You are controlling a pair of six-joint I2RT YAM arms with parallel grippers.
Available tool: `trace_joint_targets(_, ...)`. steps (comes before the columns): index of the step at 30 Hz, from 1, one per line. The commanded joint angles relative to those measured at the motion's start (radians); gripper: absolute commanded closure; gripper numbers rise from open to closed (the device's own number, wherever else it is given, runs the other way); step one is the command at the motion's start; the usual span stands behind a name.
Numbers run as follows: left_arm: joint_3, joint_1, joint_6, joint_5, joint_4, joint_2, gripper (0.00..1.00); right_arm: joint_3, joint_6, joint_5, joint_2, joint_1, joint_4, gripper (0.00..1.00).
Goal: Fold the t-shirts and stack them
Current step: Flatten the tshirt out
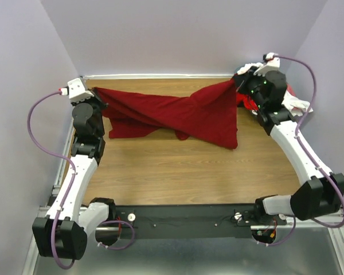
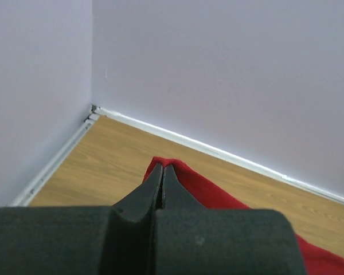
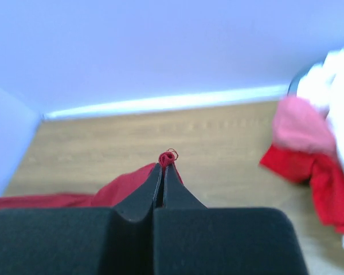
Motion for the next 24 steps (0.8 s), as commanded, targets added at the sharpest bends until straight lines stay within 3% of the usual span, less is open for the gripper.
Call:
trace_joint_targets(1, 0.100, 0.008, 0.063, 0.005, -0.047, -0.082, 1.00, 0.108, -0.075, 0.064, -0.081, -0.006, -0.063, 0.99)
trace_joint_targets(14, 0.269, 0.007, 0.076, 0.138, -0.112, -0.331, 1.00, 0.368, -0.203, 0.089, -0.400, -0.005, -0.172, 1.00)
trace_joint_targets(24, 0.352, 0.007, 0.059, 0.250, -0.080, -0.419, 1.00, 0.493, -0.215, 0.012, -0.492, -0.005, -0.192, 0.99)
